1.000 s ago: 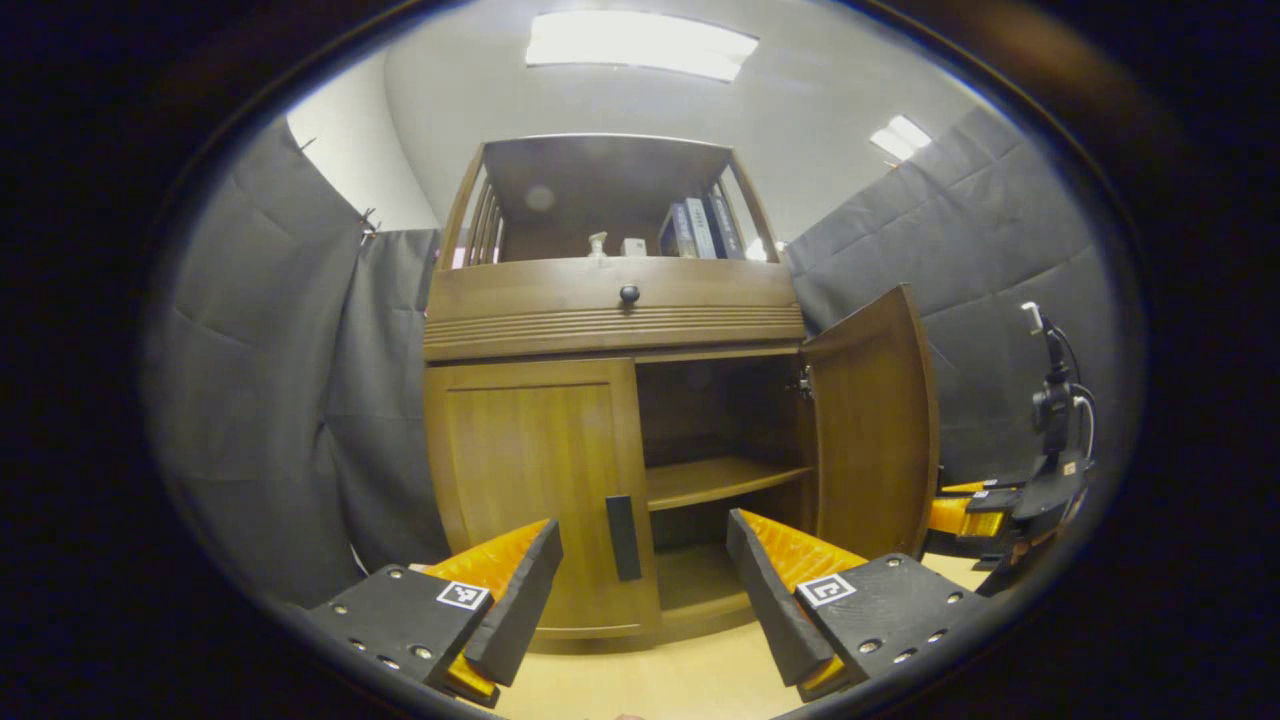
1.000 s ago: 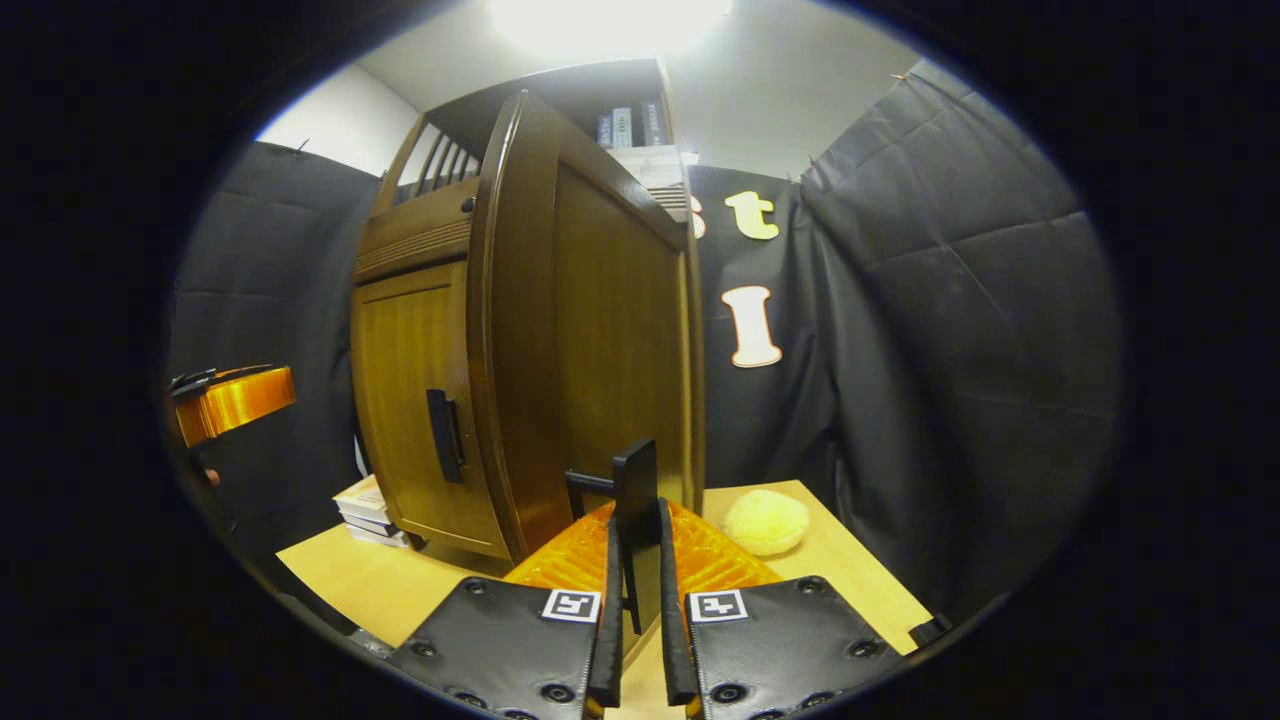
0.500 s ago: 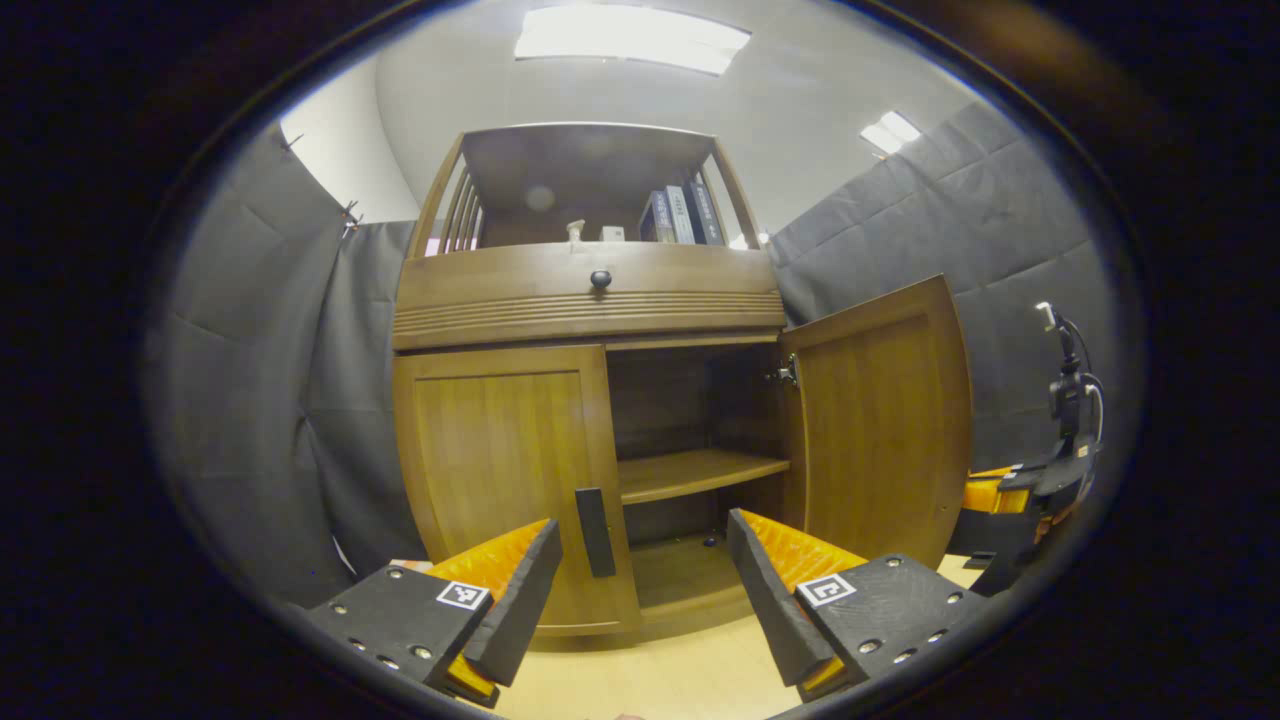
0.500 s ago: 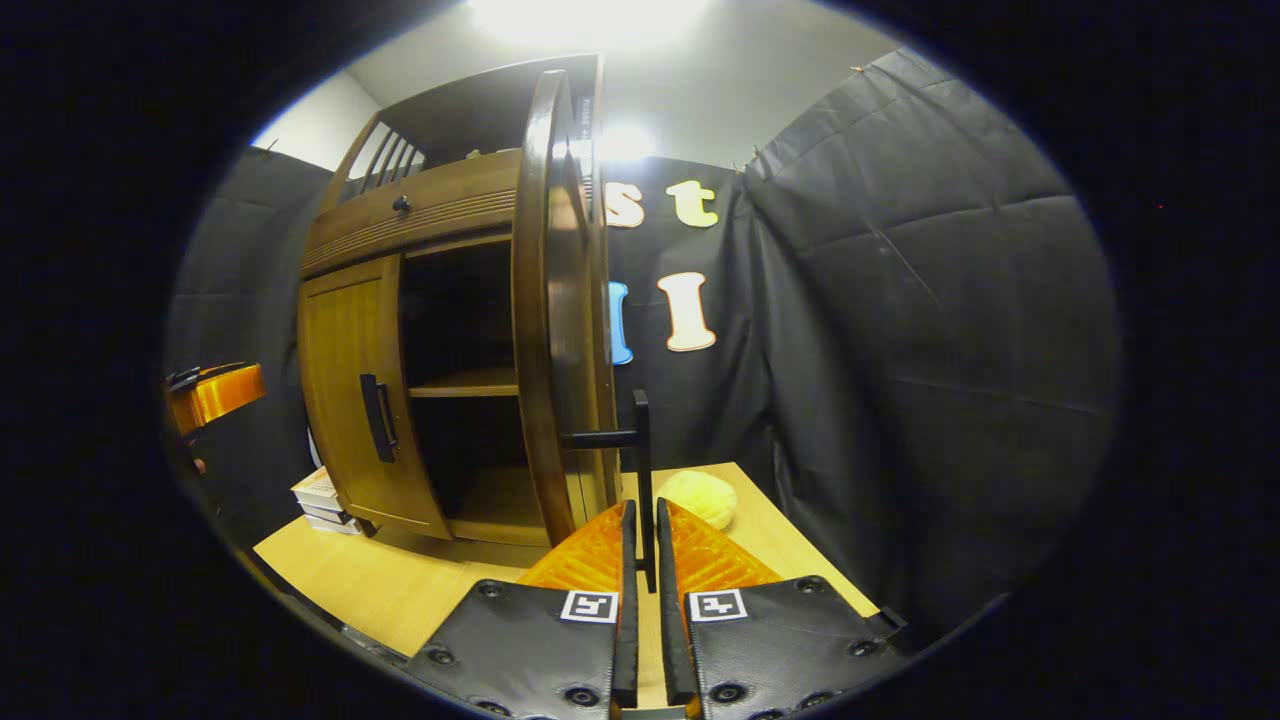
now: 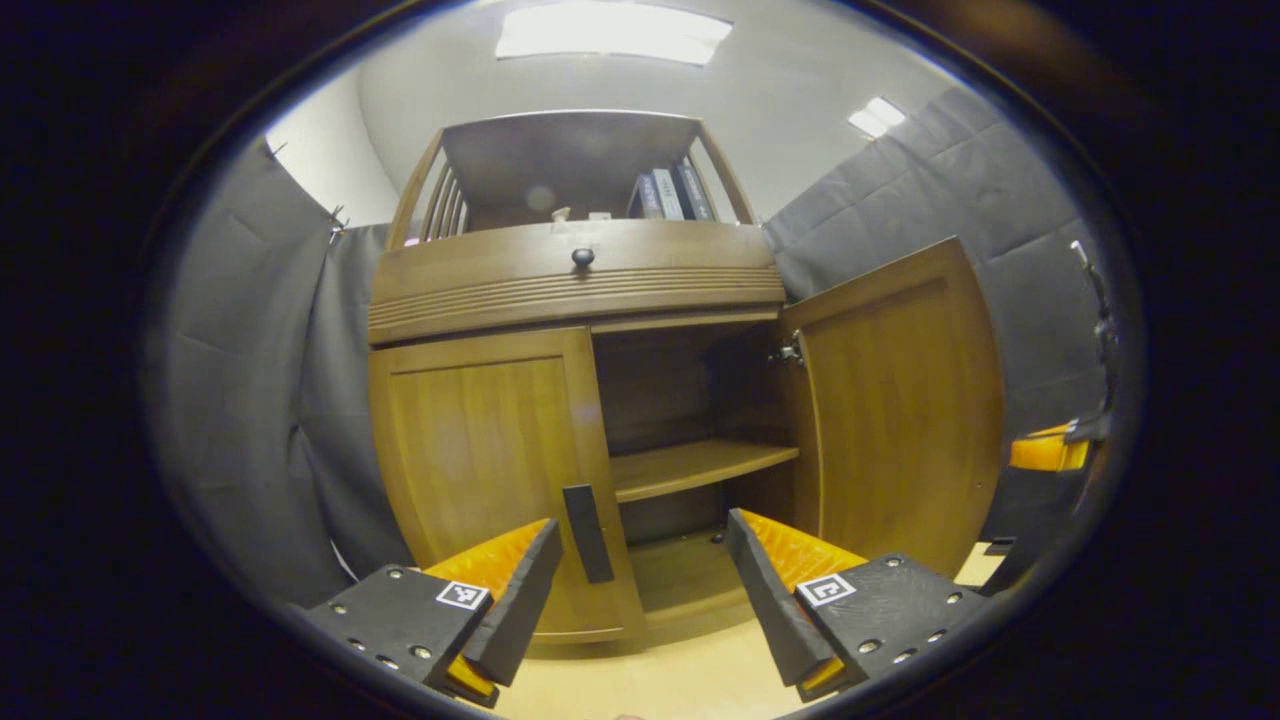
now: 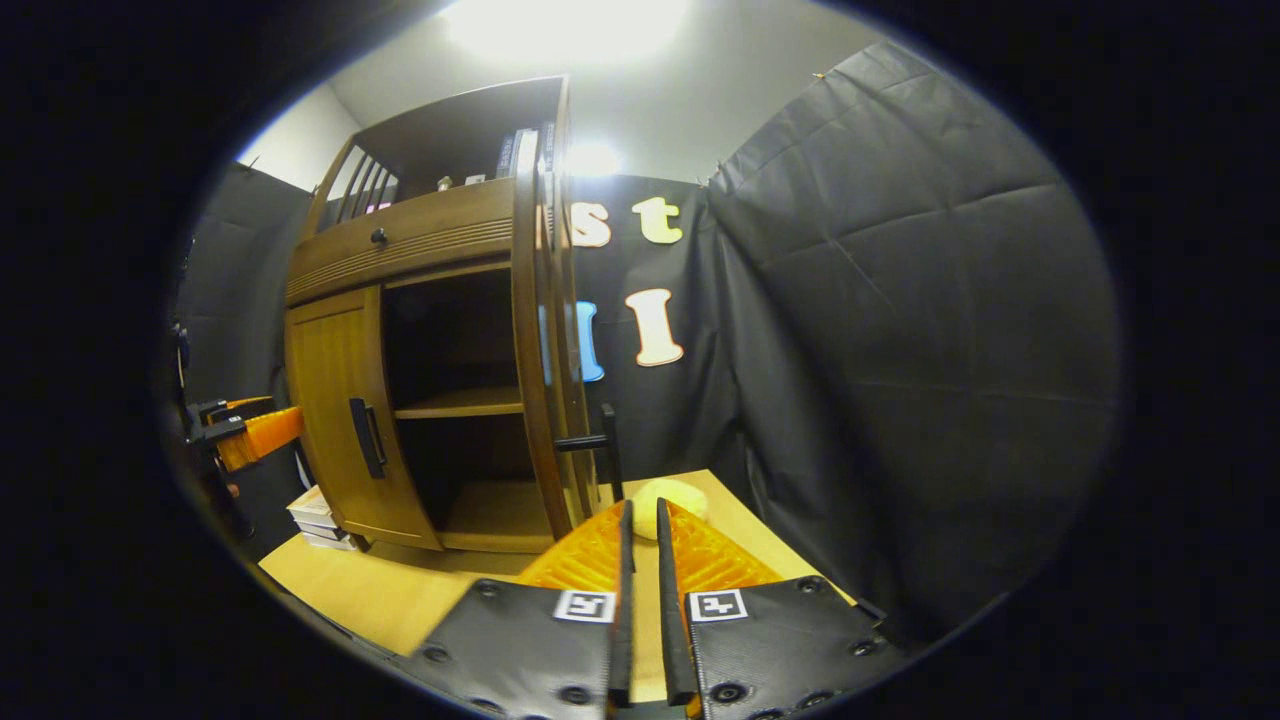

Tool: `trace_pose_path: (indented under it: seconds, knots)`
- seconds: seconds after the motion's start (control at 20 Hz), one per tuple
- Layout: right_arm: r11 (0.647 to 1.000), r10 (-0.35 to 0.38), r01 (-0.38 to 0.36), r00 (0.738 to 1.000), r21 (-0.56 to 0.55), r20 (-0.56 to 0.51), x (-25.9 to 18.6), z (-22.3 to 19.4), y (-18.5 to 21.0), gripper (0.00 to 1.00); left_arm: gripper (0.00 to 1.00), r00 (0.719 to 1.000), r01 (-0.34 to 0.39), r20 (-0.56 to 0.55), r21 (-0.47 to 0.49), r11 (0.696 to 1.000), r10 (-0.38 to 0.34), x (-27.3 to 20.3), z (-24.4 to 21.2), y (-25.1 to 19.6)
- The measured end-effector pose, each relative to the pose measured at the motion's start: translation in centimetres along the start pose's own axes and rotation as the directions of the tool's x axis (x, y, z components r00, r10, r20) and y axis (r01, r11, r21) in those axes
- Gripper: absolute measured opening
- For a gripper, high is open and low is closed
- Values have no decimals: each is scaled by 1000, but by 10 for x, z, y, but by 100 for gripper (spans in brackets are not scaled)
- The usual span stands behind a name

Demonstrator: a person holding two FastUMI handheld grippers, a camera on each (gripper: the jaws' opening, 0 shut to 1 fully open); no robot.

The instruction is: Open the right door of the double-door shoe cabinet with the right hand, and open the left door with the left hand.

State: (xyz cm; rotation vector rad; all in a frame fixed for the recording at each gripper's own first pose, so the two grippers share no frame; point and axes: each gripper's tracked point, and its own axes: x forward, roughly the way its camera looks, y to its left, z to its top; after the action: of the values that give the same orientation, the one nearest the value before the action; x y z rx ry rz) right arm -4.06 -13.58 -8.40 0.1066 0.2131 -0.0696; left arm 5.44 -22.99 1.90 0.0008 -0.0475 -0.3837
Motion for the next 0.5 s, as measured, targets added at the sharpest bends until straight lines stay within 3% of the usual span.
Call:
trace_pose_path:
  seconds: [0.2, 0.25, 0.3, 0.5]
  knots:
    - [999, -47, 46, 997, 12, 62, -15, 25, -16, 96, 98, 998, -66, 2, -2, 998, 66, 15, -11, 19]
    - [998, -65, 64, 995, 16, 74, -19, 30, -20, 92, 98, 996, -84, 1, -3, 996, 84, 20, -13, 25]
    - [997, -77, 75, 994, 21, 83, -24, 33, -23, 98, 98, 994, -106, 1, -4, 994, 106, 24, -16, 31]
    - [993, -116, 115, 989, 21, 94, -37, 38, -33, 98, 98, 987, -162, -13, -14, 987, 161, 46, -26, 49]
